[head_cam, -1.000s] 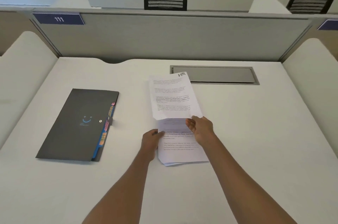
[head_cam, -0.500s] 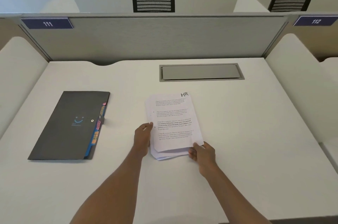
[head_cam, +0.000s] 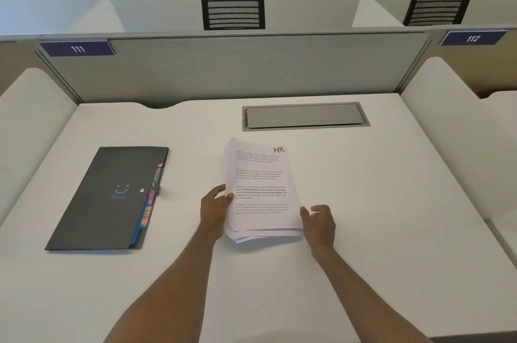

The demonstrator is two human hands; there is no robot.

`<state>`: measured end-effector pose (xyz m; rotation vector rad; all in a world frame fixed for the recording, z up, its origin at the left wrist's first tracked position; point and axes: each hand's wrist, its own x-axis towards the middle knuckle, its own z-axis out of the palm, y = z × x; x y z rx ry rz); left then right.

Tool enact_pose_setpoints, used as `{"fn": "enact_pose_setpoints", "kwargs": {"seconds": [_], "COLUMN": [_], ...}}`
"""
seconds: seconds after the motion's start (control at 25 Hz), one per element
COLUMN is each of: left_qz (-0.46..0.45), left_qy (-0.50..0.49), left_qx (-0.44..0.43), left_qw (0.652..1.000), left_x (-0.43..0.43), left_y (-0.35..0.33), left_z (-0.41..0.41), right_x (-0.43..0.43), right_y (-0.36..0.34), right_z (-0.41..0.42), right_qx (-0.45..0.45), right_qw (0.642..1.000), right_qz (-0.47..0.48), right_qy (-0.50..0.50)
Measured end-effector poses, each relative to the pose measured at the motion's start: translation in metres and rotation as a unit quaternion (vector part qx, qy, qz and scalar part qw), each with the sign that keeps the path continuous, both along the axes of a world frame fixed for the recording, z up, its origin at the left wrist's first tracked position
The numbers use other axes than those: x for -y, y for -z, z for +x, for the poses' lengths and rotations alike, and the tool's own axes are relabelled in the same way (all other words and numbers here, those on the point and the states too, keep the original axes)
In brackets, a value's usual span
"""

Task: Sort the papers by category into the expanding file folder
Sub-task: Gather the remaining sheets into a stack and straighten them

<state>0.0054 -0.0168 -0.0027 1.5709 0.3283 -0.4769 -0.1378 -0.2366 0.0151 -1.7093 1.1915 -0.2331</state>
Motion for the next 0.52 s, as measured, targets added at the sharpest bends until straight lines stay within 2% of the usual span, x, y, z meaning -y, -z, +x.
{"fn": "enact_pose_setpoints", "kwargs": {"seconds": [0.12, 0.32, 0.44, 0.52], "left_qz": [-0.049, -0.124, -0.125, -0.121], "left_qy": [0.016, 0.083, 0.118, 0.138], "left_qx": [0.0, -0.004, -0.011, -0.011], "left_qw": [0.999, 0.989, 0.985, 0.983], "left_x": [-0.005, -0.013, -0.016, -0.017], "left_y": [-0.019, -0.043, -0.051, -0.056], "left_z": [0.006, 0.01, 0.007, 0.006], "right_x": [0.018, 0.036, 0.041, 0.04], "right_y": [-0.015, -0.048, -0.049, -0.051], "right_z": [0.026, 0.057, 0.058, 0.054], "right_qx": [0.036, 0.071, 0.134, 0.164], "right_qw": [0.999, 0.983, 0.955, 0.947], "right_qz": [-0.002, 0.132, 0.221, 0.234], "right_qy": [-0.038, -0.109, -0.144, -0.143]}}
